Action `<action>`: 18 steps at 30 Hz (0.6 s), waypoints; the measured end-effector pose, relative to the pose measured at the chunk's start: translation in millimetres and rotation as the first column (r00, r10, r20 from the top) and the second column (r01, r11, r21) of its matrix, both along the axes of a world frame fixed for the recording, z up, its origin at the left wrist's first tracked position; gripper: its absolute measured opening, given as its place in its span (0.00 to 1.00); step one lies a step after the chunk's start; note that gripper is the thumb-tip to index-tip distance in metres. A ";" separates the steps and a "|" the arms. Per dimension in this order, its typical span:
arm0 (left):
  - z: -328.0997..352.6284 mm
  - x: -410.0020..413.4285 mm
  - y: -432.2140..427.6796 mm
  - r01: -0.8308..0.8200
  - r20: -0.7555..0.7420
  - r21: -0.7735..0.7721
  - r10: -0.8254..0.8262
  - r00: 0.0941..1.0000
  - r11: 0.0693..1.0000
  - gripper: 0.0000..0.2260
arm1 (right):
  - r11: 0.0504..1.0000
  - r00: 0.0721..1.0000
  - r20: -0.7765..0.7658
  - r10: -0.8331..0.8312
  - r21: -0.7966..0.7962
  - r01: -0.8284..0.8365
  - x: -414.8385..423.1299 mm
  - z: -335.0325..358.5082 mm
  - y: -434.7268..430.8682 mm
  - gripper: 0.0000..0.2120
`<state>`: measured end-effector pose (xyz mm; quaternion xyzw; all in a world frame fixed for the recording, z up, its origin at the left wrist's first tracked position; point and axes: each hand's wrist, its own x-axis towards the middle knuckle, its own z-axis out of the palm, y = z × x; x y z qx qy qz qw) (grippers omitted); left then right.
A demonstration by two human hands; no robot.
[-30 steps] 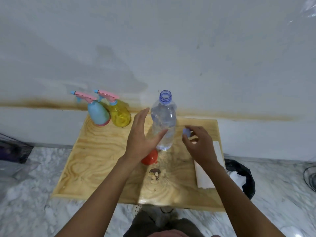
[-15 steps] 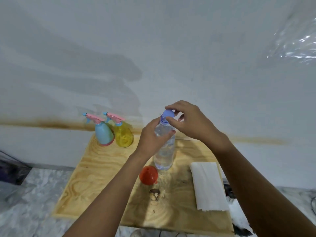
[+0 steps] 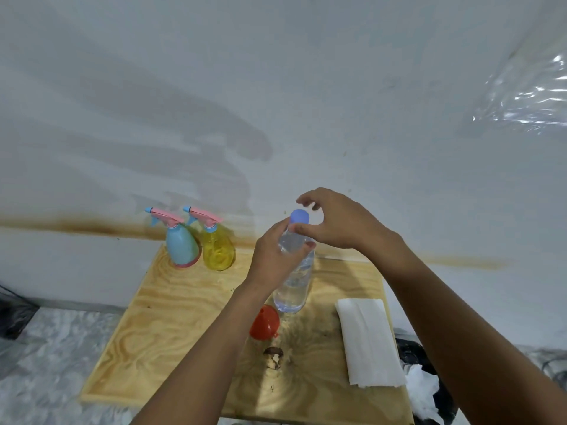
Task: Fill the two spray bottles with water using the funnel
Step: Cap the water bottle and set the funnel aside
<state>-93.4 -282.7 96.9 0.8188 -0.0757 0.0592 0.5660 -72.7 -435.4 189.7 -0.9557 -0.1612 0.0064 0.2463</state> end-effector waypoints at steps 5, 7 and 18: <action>-0.3 -0.1 -0.4 -0.003 0.007 -0.012 0.003 1.000 1.000 0.21 | 0.988 0.988 -0.020 0.153 0.018 -0.152 3.2 5.9 -10.9 0.18; -1.6 0.4 -1.1 0.001 0.003 -0.022 -0.001 1.000 1.000 0.21 | 0.993 0.993 0.008 0.114 0.010 -0.114 5.1 0.5 -8.6 0.17; -7.2 3.5 0.1 0.007 0.001 -0.036 -0.007 1.000 0.999 0.23 | 0.990 0.990 0.018 0.140 0.013 -0.140 5.5 -10.4 -8.2 0.18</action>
